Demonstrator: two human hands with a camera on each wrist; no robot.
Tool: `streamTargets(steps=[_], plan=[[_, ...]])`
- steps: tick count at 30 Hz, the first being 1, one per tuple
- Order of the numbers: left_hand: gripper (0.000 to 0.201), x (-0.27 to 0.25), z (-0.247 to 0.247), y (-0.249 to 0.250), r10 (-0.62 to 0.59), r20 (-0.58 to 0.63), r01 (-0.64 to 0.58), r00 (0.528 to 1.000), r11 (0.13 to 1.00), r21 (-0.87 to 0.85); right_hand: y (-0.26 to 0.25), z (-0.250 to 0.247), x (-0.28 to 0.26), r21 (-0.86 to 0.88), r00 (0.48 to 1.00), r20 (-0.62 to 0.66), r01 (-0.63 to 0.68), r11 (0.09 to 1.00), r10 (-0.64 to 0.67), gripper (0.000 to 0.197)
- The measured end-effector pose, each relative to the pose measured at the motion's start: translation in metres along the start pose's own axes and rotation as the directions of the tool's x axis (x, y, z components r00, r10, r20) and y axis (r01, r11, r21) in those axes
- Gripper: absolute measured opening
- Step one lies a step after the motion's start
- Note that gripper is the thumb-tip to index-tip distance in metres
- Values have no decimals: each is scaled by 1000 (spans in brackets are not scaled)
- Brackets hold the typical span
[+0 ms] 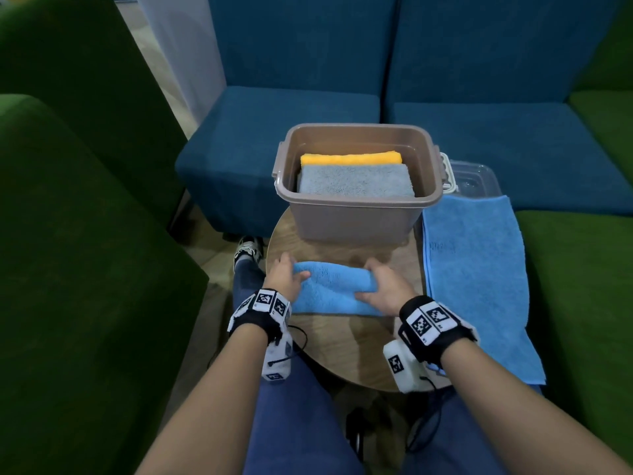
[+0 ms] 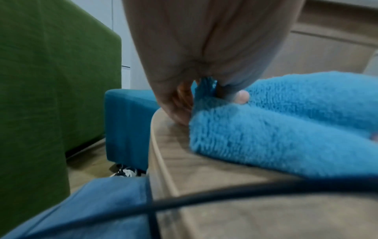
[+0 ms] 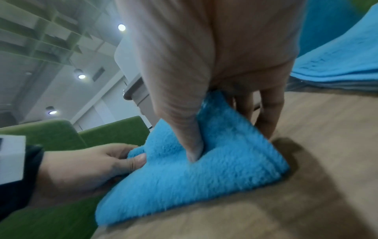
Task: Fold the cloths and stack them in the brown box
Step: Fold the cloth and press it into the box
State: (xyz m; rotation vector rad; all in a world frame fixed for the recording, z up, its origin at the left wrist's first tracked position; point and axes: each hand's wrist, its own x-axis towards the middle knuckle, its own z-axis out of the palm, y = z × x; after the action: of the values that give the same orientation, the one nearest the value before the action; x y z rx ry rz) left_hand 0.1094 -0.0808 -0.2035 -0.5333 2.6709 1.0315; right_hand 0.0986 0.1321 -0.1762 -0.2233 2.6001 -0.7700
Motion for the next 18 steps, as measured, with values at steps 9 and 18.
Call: streamTargets(steps=[9, 18], plan=[[47, -14, -60, 33, 94, -112, -142, 989, 797, -588, -19, -74, -31, 407, 892, -380, 400, 821, -246, 48], [41, 41, -134, 147, 94, -440, -354, 893, 750, -559, -46, -170, 17, 211, 714, -644, 512, 832, -276, 20]])
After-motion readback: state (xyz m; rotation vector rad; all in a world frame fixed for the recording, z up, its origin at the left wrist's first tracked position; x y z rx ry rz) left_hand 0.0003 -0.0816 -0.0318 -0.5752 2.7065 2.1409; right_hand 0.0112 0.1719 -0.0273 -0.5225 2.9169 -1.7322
